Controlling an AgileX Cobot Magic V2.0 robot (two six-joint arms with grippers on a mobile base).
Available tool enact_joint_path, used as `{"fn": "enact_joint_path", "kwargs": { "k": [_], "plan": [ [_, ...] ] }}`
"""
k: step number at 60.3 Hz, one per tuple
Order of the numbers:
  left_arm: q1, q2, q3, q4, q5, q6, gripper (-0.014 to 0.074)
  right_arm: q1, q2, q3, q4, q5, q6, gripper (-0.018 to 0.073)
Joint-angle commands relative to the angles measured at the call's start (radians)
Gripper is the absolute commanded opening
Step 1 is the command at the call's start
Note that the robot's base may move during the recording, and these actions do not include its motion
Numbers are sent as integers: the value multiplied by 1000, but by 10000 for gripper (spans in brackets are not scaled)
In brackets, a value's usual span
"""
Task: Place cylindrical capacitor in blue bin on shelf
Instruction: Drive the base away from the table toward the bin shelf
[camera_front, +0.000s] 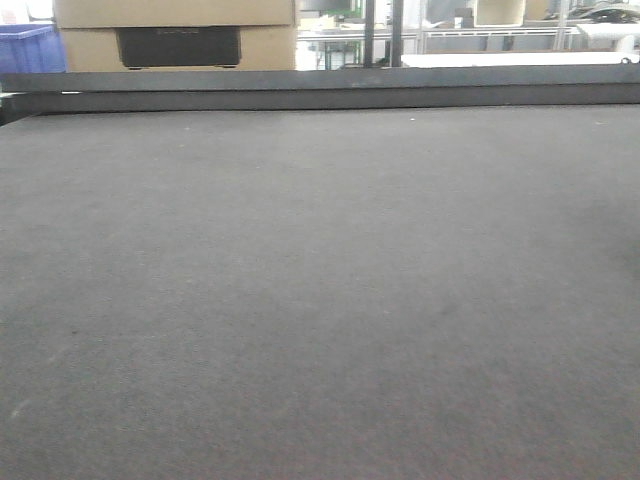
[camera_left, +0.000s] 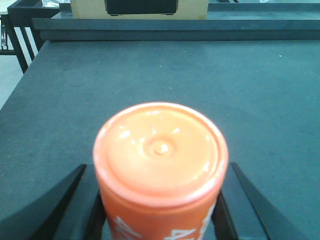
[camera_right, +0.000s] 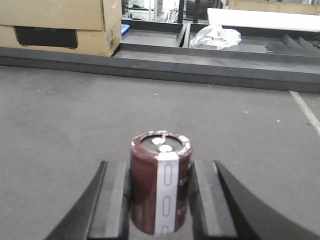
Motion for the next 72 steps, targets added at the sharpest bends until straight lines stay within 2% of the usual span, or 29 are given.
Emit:
{"fn": "enact_joint_path", "kwargs": {
  "k": [1, 72],
  "plan": [
    [-6, -6, -7, -3, -15, -1, -111, -1, -6, 0, 0, -14, 0, -162],
    [-6, -8, -7, -3, -14, -1, -111, -1, -6, 0, 0, -14, 0, -162]
  ]
}}
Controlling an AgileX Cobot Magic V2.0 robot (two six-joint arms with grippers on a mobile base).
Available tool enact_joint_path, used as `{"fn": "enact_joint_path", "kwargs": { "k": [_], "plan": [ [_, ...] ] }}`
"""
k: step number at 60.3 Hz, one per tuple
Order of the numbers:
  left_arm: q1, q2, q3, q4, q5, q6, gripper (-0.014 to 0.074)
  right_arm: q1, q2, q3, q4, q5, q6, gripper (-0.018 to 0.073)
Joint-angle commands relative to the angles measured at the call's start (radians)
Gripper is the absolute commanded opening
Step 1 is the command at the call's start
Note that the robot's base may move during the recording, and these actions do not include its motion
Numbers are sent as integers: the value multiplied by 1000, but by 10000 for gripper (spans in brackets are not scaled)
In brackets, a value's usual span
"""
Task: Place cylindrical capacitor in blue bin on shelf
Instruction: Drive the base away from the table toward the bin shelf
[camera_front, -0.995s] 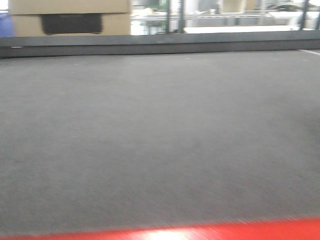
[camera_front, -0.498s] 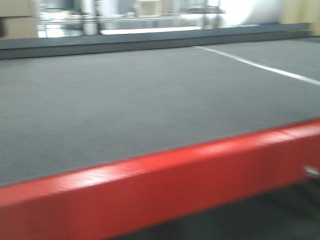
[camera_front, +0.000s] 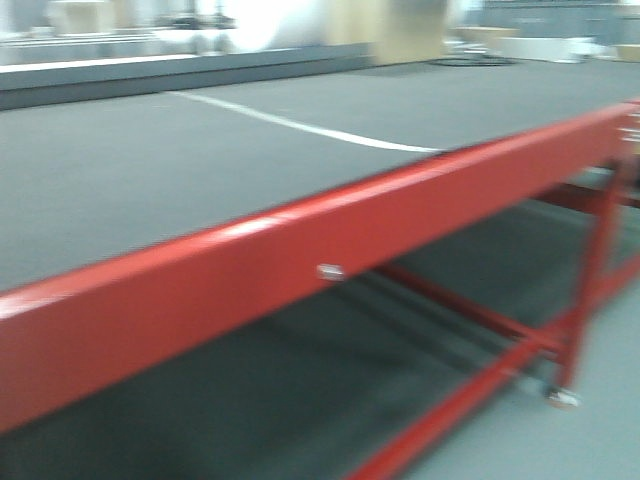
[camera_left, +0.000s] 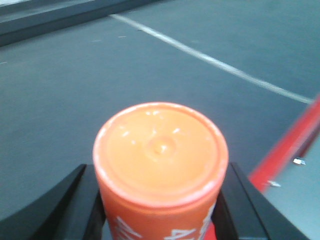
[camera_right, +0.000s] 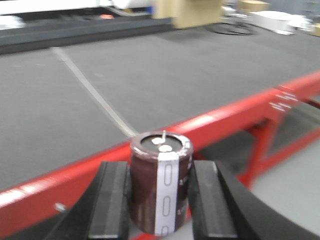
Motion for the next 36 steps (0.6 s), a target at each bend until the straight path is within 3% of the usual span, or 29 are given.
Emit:
{"fn": "enact_joint_path", "kwargs": {
  "k": [1, 36],
  "plan": [
    [-6, -4, -7, -2, -14, -1, -111, -1, -6, 0, -2, -16, 0, -162],
    [-6, -4, -7, -2, -14, -1, -111, -1, -6, 0, -2, -16, 0, -162]
  ]
}}
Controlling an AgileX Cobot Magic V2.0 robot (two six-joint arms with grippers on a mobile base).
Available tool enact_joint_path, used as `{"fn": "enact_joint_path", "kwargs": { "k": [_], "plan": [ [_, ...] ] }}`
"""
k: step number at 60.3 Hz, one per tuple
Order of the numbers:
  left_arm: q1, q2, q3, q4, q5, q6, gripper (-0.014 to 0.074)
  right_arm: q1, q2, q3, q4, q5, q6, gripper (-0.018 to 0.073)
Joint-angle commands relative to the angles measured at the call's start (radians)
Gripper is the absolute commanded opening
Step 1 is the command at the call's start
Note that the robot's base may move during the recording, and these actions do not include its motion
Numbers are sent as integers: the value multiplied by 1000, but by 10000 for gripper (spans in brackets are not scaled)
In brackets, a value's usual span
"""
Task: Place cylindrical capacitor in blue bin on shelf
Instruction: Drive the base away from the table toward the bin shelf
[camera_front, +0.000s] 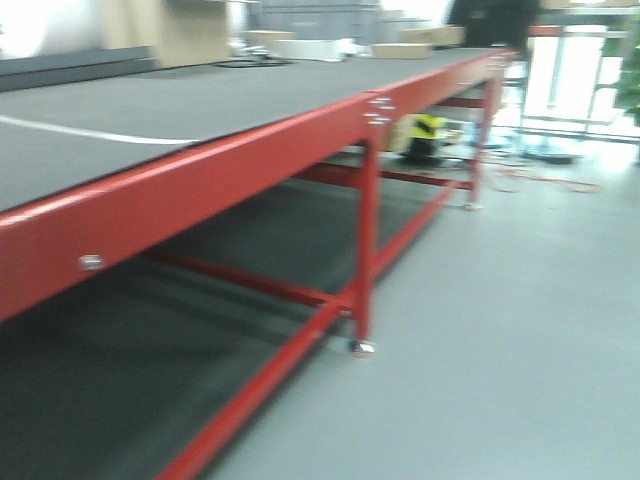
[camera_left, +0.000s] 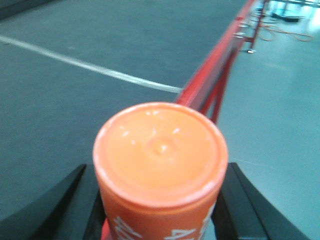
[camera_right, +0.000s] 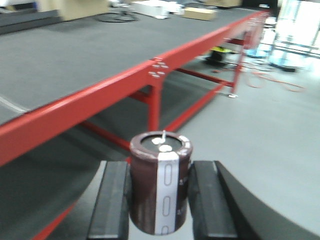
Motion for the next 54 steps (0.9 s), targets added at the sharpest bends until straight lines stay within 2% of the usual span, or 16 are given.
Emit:
{"fn": "enact_joint_path", "kwargs": {
  "k": [1, 54],
  "plan": [
    [-6, -4, -7, -2, -14, -1, -111, -1, -6, 0, -2, -16, 0, -162],
    [-6, -4, -7, -2, -14, -1, -111, -1, -6, 0, -2, -16, 0, -162]
  ]
}}
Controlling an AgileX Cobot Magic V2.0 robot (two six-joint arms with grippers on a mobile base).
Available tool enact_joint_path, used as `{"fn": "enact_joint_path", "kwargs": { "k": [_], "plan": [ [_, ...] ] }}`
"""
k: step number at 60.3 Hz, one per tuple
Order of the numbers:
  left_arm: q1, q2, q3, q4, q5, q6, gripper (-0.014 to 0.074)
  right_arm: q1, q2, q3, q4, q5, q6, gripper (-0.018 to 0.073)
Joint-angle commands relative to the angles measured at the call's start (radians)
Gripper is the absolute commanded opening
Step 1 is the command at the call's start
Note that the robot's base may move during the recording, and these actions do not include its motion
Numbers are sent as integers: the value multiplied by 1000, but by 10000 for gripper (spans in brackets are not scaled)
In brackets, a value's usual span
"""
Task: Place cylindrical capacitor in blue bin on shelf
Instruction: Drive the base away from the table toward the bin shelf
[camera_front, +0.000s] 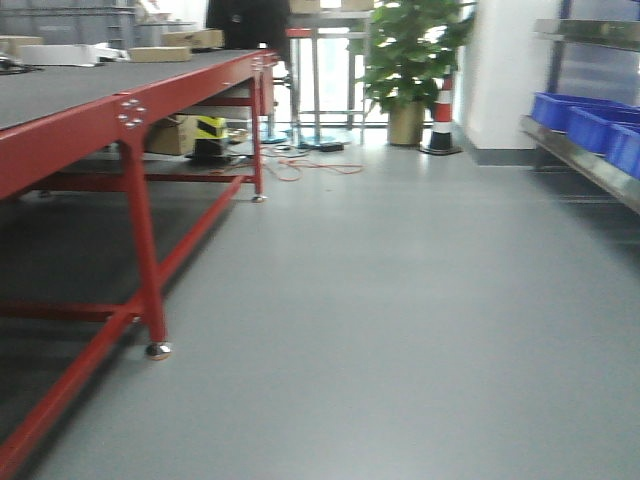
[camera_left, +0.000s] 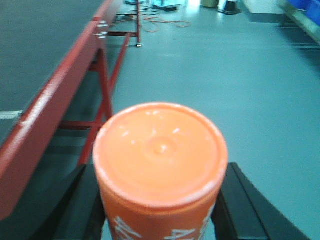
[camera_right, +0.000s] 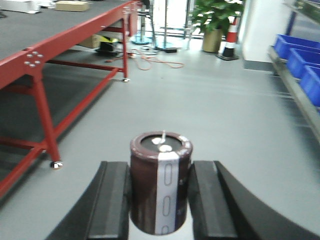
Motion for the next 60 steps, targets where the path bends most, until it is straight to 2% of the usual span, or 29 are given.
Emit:
{"fn": "enact_joint_path", "kwargs": {
  "k": [1, 60],
  "plan": [
    [-6, -4, -7, -2, -14, -1, -111, -1, -6, 0, -2, -16, 0, -162],
    [-6, -4, -7, -2, -14, -1, -111, -1, -6, 0, -2, -16, 0, -162]
  ]
}}
